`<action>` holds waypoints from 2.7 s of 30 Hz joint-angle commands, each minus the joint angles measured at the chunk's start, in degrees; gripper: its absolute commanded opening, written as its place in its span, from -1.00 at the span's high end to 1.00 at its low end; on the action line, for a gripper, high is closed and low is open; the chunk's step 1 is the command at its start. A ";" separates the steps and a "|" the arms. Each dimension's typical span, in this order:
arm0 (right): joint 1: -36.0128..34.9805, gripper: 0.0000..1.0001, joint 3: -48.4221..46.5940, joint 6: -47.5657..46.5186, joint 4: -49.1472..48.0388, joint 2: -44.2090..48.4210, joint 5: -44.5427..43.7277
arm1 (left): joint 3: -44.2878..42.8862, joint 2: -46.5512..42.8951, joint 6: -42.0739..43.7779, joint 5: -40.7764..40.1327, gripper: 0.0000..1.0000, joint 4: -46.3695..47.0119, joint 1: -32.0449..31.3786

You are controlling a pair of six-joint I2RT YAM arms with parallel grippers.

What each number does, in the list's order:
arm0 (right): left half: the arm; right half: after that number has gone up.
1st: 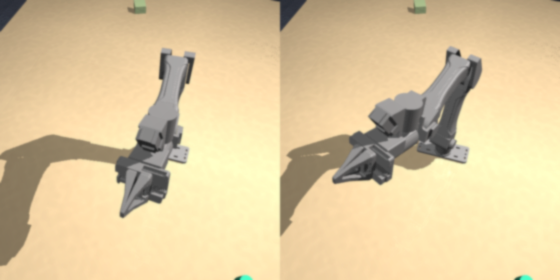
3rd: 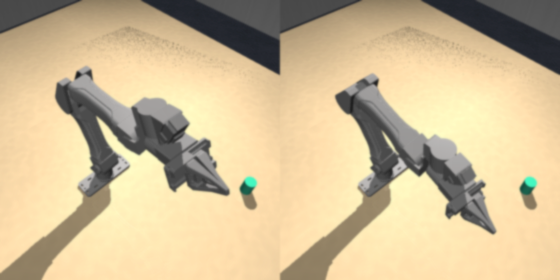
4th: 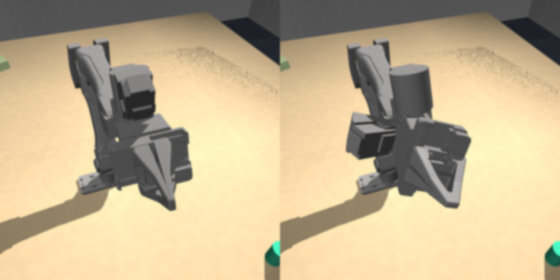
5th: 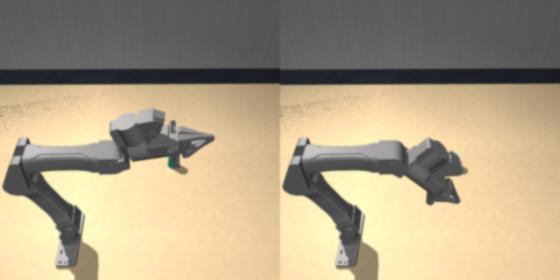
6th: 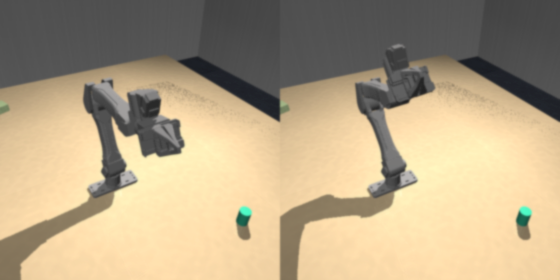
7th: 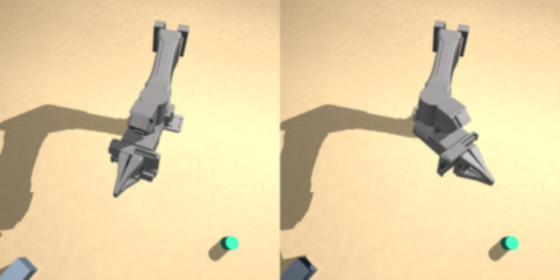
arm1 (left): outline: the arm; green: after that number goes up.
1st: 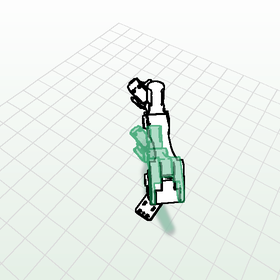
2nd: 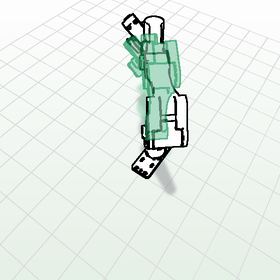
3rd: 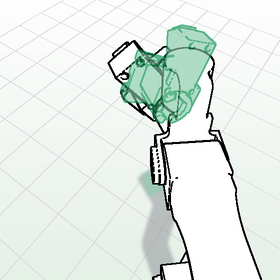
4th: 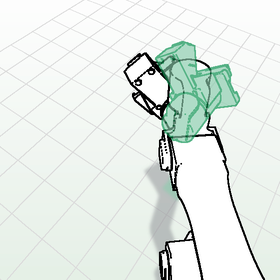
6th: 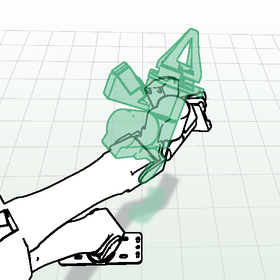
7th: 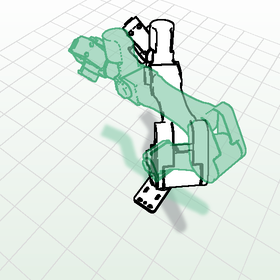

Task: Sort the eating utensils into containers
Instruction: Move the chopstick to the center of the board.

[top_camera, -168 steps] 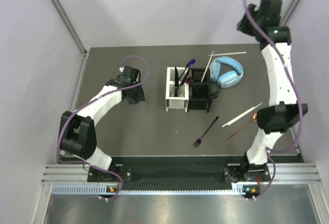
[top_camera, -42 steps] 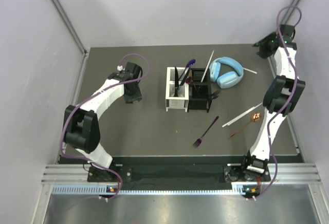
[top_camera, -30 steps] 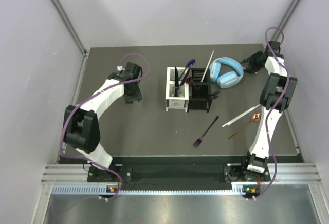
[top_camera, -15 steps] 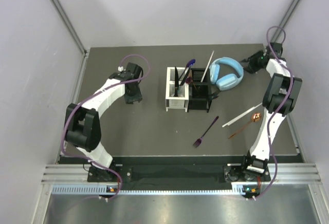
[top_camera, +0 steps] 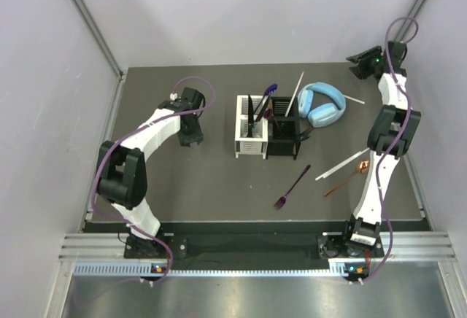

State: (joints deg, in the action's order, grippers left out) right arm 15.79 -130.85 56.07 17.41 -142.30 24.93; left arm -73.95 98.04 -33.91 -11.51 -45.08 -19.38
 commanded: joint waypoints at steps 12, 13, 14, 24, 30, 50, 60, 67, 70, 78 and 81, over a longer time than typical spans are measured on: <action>-1.64 0.10 15.08 -4.03 2.45 2.90 -1.29 | -3.92 2.42 1.65 -1.50 0.22 -0.54 0.39; -1.73 0.10 16.75 -4.83 2.89 4.47 -1.46 | -4.01 2.51 1.92 -1.41 0.23 -0.36 0.39; -1.64 0.10 19.72 -6.31 4.11 5.01 -1.64 | -4.01 2.77 2.01 -1.33 0.23 -0.27 0.48; -0.68 0.11 39.60 -12.48 6.67 15.20 -7.70 | -3.04 1.98 4.47 -1.41 0.24 -0.01 0.92; -0.06 0.10 47.25 -14.67 5.27 20.29 -7.17 | -1.63 0.75 5.17 -1.24 0.24 -0.01 1.18; -0.23 0.04 -10.23 -22.42 22.07 -2.45 -0.17 | -1.10 -1.54 4.12 -1.68 0.26 -1.23 1.18; -6.21 -0.01 -0.11 -24.43 11.69 -2.89 7.24 | -6.55 1.10 3.76 -2.38 0.26 -3.25 1.18; -7.44 -0.02 -1.78 -22.59 8.87 -3.95 7.15 | -8.05 2.60 3.24 -2.73 0.27 -4.58 1.18; -7.62 -0.02 -1.87 -21.80 9.22 -4.91 6.54 | -7.87 2.68 3.24 -3.17 0.27 -4.93 1.18; -7.71 0.00 -1.52 -24.43 14.58 -5.89 2.68 | -8.22 3.21 3.94 -3.52 0.27 -5.28 1.18; -7.36 -0.01 1.19 -24.61 13.01 -4.57 3.28 | -8.31 3.56 4.03 -3.52 0.27 -5.19 1.18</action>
State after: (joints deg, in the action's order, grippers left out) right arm 8.05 -131.11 32.97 31.48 -148.00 29.10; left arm -79.96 100.92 -30.06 -14.04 -49.19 -18.46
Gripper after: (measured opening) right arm 0.503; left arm 0.364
